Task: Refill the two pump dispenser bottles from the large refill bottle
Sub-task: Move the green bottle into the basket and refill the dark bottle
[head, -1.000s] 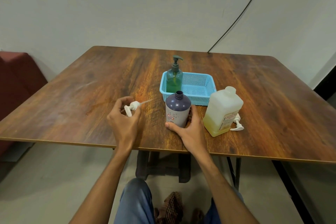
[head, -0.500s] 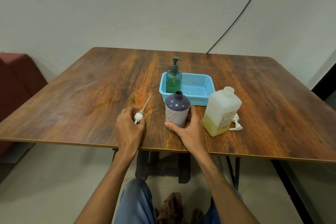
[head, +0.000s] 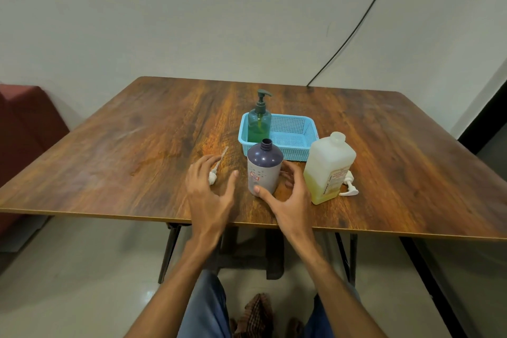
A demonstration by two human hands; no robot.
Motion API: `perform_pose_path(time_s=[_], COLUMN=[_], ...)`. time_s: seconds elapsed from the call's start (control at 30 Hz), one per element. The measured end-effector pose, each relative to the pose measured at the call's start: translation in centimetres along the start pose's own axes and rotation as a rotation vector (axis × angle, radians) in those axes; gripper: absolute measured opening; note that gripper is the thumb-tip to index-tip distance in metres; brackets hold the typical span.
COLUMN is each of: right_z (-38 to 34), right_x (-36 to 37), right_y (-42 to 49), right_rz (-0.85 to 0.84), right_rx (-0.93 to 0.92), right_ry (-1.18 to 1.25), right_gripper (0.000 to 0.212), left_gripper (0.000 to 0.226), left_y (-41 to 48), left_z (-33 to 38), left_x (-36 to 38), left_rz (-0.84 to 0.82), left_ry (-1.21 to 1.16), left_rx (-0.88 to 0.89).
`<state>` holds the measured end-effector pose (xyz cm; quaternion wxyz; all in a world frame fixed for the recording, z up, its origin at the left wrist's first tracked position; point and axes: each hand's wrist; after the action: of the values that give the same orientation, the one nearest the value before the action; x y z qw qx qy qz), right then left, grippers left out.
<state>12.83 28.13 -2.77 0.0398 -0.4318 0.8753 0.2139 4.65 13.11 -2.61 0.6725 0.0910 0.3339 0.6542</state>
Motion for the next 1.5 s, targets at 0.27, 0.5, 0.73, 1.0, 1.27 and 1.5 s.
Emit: perform_pose_path(time_s=[0.27, 0.5, 0.73, 1.0, 1.27, 1.5], right_z=[-1.2, 0.6, 1.7, -0.4, -3.2, -4.2], right_x=[-2.7, -6.6, -8.6, -10.2, -11.8, -12.5], right_y=[-3.2, -0.3, 2.2, 3.0, 4.4, 5.3], right_rz=[0.393, 0.484, 0.2, 0.101, 0.027, 0.024], right_rx=[-0.285, -0.061, 0.048, -0.061, -0.167, -0.236], right_ry=[-0.144, -0.164, -0.102, -0.314, -0.731, -0.98], right_gripper=[0.037, 0.088, 0.09, 0.071, 0.074, 0.079], left_gripper=[0.098, 0.102, 0.097, 0.095, 0.09, 0.093], left_y=[-0.7, 0.3, 0.3, -0.2, -0.6, -0.6], left_z=[3.9, 4.6, 4.3, 3.5, 3.7, 3.7], left_x=[3.4, 5.8, 7.7, 8.0, 7.6, 7.5], left_rz=[-0.197, -0.253, -0.299, -0.304, -0.271, -0.242], left_ry=[-0.233, -0.264, -0.264, -0.294, -0.345, -0.351], left_rx=[-0.114, -0.17, -0.136, -0.146, -0.113, -0.126])
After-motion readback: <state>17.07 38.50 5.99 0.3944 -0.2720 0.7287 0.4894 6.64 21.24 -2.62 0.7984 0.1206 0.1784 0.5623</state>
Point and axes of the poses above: each hand's wrist, its own y-axis towards the middle knuckle, its own x-axis out of the palm, z = x × y, and after that the axes turned 4 degrees about -z, right-handed
